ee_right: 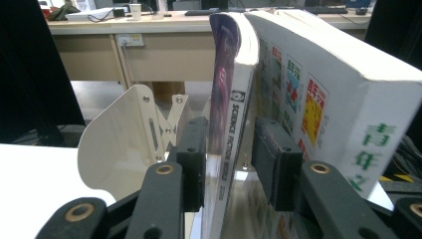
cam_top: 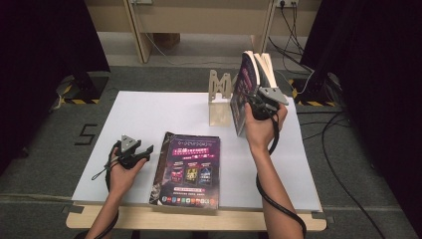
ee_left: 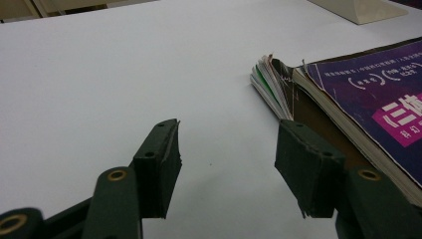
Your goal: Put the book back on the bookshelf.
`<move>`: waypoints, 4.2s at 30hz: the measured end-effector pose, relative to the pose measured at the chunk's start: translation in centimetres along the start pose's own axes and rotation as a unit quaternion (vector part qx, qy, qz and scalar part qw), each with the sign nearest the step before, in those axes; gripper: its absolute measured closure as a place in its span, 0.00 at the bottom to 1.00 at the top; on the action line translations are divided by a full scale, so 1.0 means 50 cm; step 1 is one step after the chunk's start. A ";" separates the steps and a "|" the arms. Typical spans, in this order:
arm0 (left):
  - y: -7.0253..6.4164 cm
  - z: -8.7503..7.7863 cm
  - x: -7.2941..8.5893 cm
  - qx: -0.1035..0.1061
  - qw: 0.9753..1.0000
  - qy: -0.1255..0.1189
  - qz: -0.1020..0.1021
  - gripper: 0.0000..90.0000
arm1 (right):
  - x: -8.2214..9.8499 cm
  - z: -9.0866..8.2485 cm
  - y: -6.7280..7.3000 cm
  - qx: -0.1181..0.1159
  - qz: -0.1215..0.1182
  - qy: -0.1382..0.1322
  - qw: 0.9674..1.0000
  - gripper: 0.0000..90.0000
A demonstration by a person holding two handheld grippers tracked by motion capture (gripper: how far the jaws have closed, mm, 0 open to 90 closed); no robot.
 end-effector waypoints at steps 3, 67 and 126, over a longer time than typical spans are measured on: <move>0.002 -0.001 -0.001 -0.001 1.000 -0.003 -0.005 0.47 | 0.005 -0.010 0.001 -0.004 -0.001 0.003 1.000 0.74; -0.140 0.043 -0.042 0.117 0.987 0.080 -0.071 0.62 | 0.285 0.026 0.125 -0.133 0.027 0.218 0.966 0.72; -0.167 0.038 -0.017 0.115 0.986 0.111 -0.035 0.62 | 0.360 0.118 0.160 -0.178 0.085 0.327 0.924 0.63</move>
Point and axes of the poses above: each handheld gripper's, and its own axes: z roughly forward along the jaws, x roughly out of its underside, y roughly to its left, the point moved 9 cm from there along z, roughly forward along the jaws, and after that the axes turned 4 degrees about -x, right-handed, at the moved point
